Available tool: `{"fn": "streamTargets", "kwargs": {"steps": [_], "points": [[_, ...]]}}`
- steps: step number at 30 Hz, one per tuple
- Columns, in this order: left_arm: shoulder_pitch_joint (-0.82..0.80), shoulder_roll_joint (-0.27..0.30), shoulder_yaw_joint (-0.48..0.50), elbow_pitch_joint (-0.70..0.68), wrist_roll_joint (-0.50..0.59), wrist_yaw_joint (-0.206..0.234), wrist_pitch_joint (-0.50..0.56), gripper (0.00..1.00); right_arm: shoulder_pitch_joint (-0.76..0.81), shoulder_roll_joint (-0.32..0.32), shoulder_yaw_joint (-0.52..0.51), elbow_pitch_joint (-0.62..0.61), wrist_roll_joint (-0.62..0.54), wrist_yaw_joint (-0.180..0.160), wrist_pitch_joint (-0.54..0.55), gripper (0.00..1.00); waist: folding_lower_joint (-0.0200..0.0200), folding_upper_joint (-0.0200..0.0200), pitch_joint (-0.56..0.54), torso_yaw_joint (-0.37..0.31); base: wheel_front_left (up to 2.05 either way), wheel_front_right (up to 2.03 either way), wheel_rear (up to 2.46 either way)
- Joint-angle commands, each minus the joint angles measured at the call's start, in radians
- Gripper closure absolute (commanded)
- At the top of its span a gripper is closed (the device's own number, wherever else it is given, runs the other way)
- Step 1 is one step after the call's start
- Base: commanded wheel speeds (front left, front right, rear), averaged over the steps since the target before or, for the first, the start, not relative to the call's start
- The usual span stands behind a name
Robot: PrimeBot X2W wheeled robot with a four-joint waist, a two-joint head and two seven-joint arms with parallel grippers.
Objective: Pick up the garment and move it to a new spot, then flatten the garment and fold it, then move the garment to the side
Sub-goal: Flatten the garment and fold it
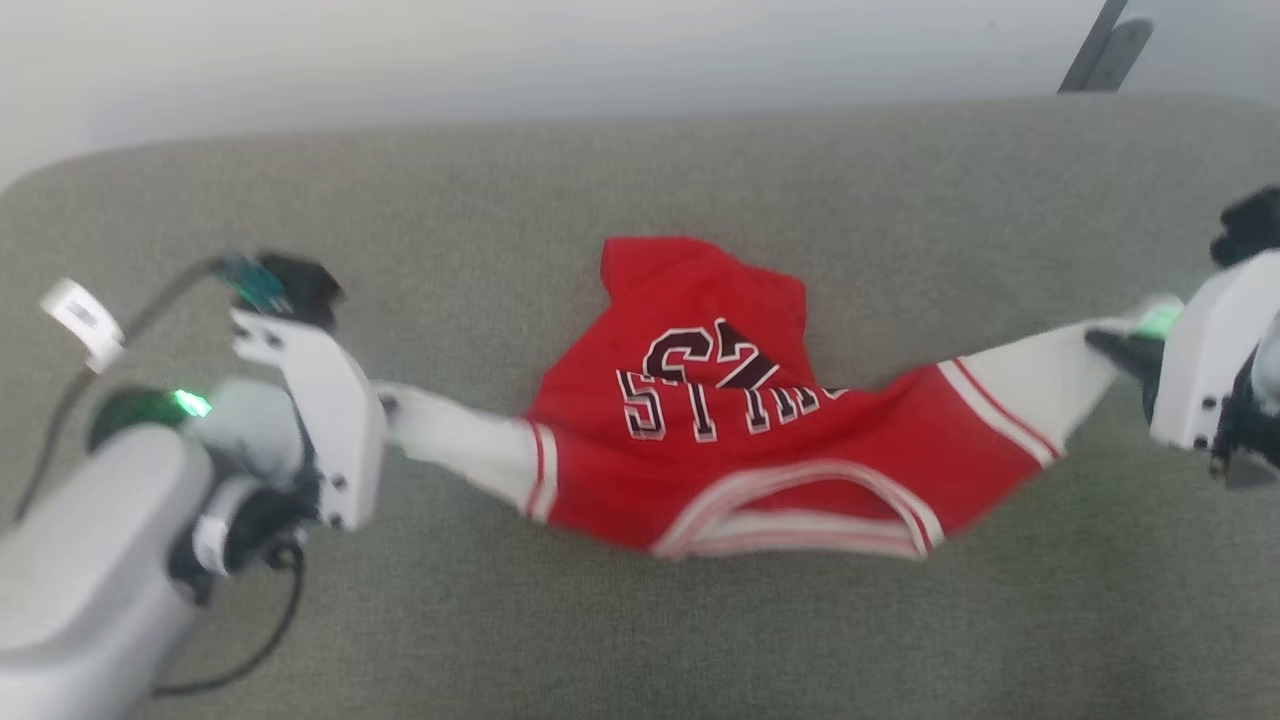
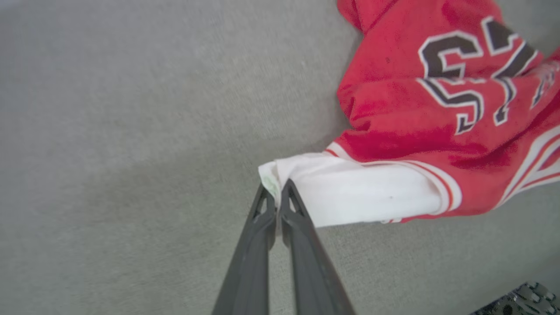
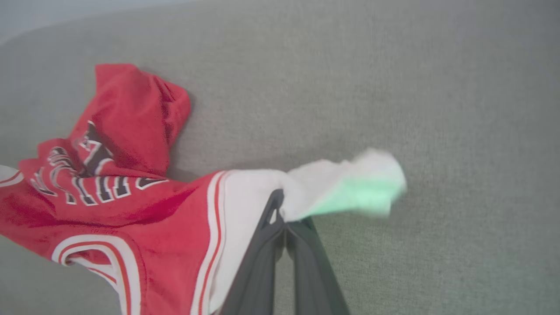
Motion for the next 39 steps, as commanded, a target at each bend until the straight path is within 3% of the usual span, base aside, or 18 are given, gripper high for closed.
{"fn": "streamTargets", "kwargs": {"steps": [1,9,19,32,39], "points": [[-0.021,0.016,0.012,-0.013,0.006,0.012,0.014,1.0,-0.02,0.007,-0.004,-0.024,0.003,0.0,0.007,1.0,0.0,0.0002,-0.035,-0.009,0.0,0.0,0.0],[-0.193,0.054,0.065,-0.065,0.025,0.018,0.074,1.0,-0.128,0.048,-0.018,-0.135,-0.018,0.0,0.062,1.0,0.0,0.0002,-0.123,-0.027,0.0,0.0,0.0],[-0.427,0.037,0.109,0.061,0.054,-0.043,0.049,1.0,-0.314,0.065,0.037,-0.112,-0.054,0.0,0.017,1.0,0.0,0.0002,-0.174,-0.048,0.0,0.0,0.0],[-0.622,-0.004,0.12,0.256,0.095,-0.123,-0.038,1.0,-0.551,0.062,0.16,0.044,-0.053,0.0,-0.177,1.0,0.0,0.0002,-0.158,-0.052,0.0,0.0,0.0],[-0.734,-0.062,0.118,0.365,0.157,-0.157,-0.19,1.0,-0.691,0.039,0.242,0.209,-0.111,0.0,-0.37,1.0,0.0,0.0002,-0.033,-0.039,0.0,0.0,0.0]]}}
